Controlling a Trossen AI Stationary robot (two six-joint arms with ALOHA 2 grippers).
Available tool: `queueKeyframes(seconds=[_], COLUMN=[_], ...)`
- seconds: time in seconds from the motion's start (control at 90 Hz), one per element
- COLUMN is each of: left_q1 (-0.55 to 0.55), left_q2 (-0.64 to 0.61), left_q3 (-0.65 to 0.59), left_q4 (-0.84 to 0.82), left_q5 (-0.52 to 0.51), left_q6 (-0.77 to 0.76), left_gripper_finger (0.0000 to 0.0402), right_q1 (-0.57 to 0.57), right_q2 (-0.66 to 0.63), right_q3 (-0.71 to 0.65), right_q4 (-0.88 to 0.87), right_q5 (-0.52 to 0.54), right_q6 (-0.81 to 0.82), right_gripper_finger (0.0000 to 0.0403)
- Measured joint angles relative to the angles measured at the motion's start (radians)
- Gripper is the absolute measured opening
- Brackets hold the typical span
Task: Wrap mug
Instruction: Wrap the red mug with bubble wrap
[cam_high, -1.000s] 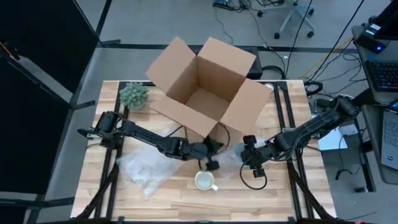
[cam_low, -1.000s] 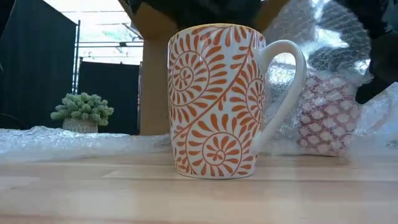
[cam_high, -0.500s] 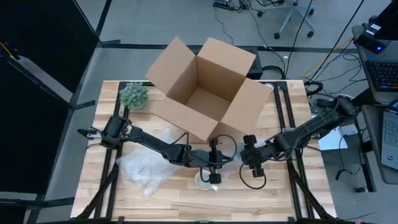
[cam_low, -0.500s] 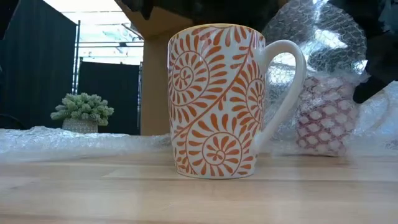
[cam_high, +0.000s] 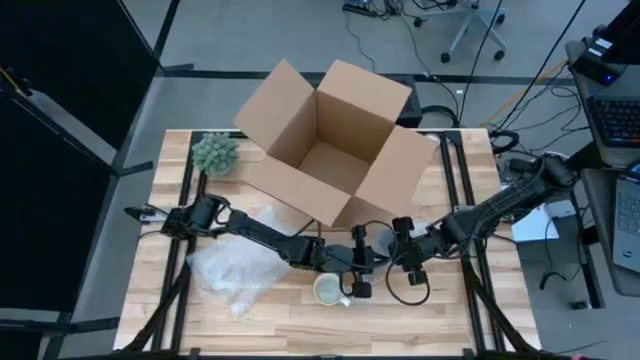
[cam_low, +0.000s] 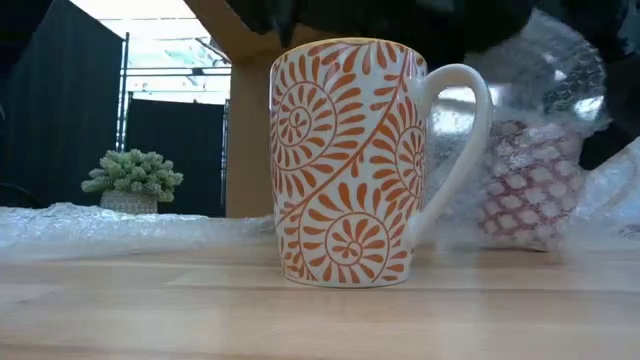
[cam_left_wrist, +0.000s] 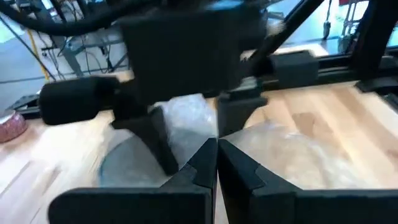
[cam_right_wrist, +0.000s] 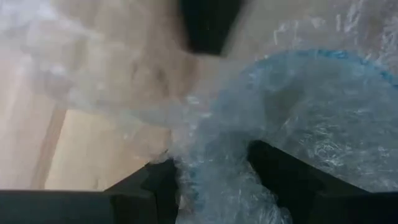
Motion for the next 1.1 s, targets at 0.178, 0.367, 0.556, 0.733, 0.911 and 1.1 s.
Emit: queueKeyframes(seconds=[0.178,0.367,0.556,0.733,0.911,1.1], left_q1=[0.018,0.023,0.021,0.006,0.016,0.037], left_q2=[0.000,-0.002,-0.002,-0.002,-0.002,-0.002], left_q3=[0.001,0.001,0.001,0.001,0.001,0.001], left_q4=[-0.001,-0.073,-0.045,-0.035,-0.023,0.049], left_q5=[0.000,0.000,-0.001,-0.001,0.001,0.046], left_q6=[0.000,0.002,0.018,-0.040,-0.031,-0.034], left_gripper_finger=[0.0000,0.0000,0.0000,0.0000,0.0000,0.0000], right_q1=[0.000,0.000,0.000,-0.001,-0.001,0.000], right_q2=[0.000,0.000,0.000,0.003,0.003,0.003], right_q3=[0.000,0.000,0.027,0.079,0.081,0.082], right_q4=[0.010,0.011,-0.067,-0.160,-0.122,-0.112], right_q5=[0.005,0.009,-0.001,-0.059,-0.054,-0.054], right_q6=[-0.031,0.035,0.111,0.165,0.193,0.204], right_gripper_finger=[0.0157,0.0104,0.0020,0.0032,0.0094,0.0159])
